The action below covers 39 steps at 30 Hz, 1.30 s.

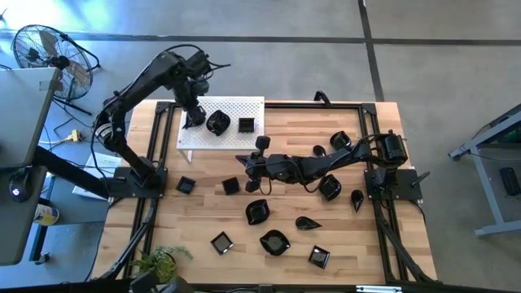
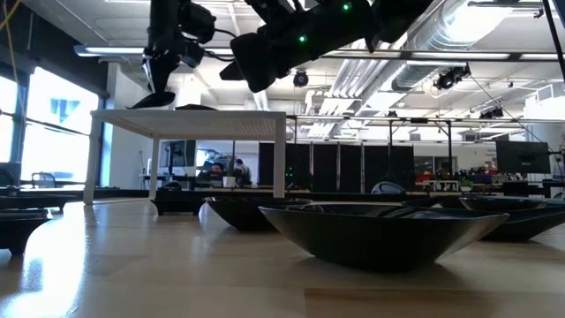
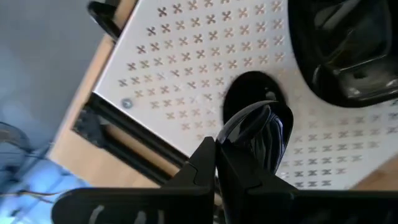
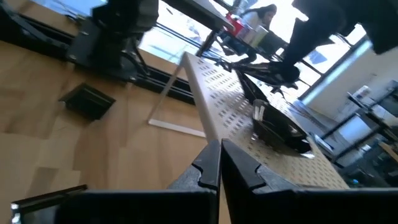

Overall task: Pick & Place Mini shaped plates
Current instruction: Stack the drop-shaped plate on top of the drop-shaped plate on the shelf

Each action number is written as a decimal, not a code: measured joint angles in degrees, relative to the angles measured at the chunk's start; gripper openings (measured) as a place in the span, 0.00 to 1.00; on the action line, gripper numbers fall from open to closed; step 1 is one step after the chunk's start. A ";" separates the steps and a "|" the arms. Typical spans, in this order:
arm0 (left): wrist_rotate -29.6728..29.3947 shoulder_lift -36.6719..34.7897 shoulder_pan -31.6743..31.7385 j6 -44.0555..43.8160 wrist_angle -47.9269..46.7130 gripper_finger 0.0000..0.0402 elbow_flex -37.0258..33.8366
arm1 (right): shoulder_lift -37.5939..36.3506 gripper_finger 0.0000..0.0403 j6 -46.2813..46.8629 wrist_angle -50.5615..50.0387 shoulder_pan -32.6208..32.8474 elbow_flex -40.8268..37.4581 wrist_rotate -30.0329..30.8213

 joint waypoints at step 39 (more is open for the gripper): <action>-12.19 0.74 -15.02 22.59 0.13 0.00 -1.92 | 0.02 0.00 1.24 -0.02 0.02 0.00 -6.28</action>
